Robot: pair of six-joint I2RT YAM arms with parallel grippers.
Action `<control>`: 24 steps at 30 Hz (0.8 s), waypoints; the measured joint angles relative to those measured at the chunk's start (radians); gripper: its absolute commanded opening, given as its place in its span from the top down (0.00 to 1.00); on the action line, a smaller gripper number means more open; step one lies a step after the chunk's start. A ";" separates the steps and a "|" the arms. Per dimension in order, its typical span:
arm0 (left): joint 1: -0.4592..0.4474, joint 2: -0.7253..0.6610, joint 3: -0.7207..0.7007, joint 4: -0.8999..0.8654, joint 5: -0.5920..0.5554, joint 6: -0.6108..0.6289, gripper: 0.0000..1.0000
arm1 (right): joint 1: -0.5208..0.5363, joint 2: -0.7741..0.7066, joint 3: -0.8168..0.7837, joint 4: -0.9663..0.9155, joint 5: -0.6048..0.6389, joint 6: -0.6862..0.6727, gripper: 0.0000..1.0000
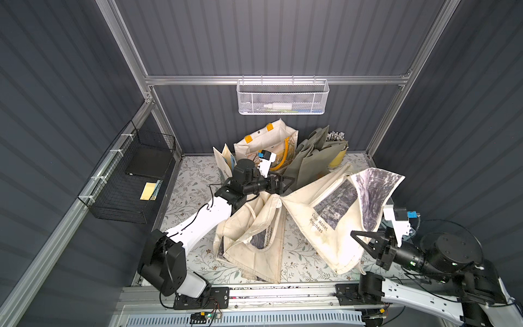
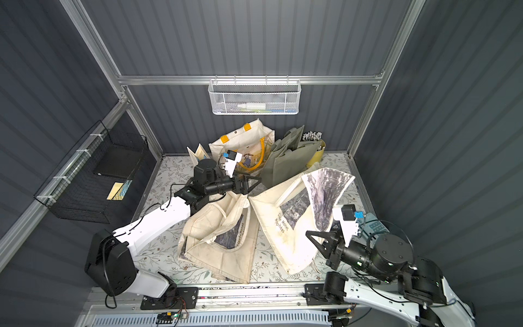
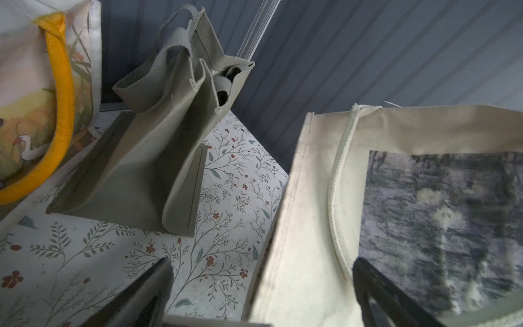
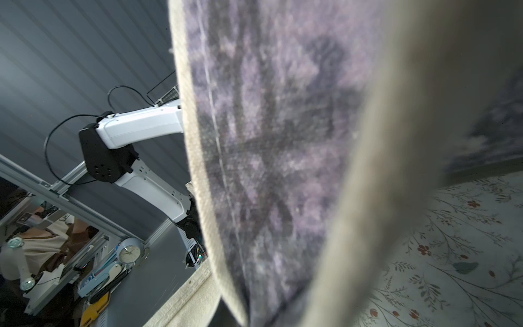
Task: Put away the canvas bag
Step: Press the canvas bag at the center of the board.
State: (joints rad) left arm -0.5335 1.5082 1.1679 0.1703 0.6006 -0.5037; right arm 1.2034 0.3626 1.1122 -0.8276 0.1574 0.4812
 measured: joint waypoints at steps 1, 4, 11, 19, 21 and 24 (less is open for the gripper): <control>0.021 0.013 0.000 0.025 0.045 -0.038 0.01 | 0.000 0.001 0.015 -0.008 -0.008 -0.001 1.00; 0.051 0.047 0.001 0.078 0.138 -0.111 0.01 | 0.001 0.017 0.083 -0.048 -0.015 -0.003 1.00; 0.010 0.062 0.036 0.037 0.143 -0.090 0.01 | 0.018 0.058 0.210 -0.108 0.073 -0.013 1.00; -0.269 -0.052 0.022 -0.040 -0.243 0.203 0.01 | 0.086 0.075 0.224 -0.132 0.240 0.016 1.00; -0.334 -0.083 0.002 -0.040 -0.361 0.303 0.01 | 0.100 0.084 0.236 -0.131 0.263 0.028 1.00; -0.410 -0.106 -0.013 -0.036 -0.500 0.431 0.01 | 0.116 0.114 0.262 -0.142 0.299 0.052 1.00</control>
State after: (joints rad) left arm -0.9440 1.4017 1.1553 0.1341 0.1005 -0.0723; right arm 1.3190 0.4770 1.3739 -0.9695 0.4568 0.5331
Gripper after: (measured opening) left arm 0.994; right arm 0.089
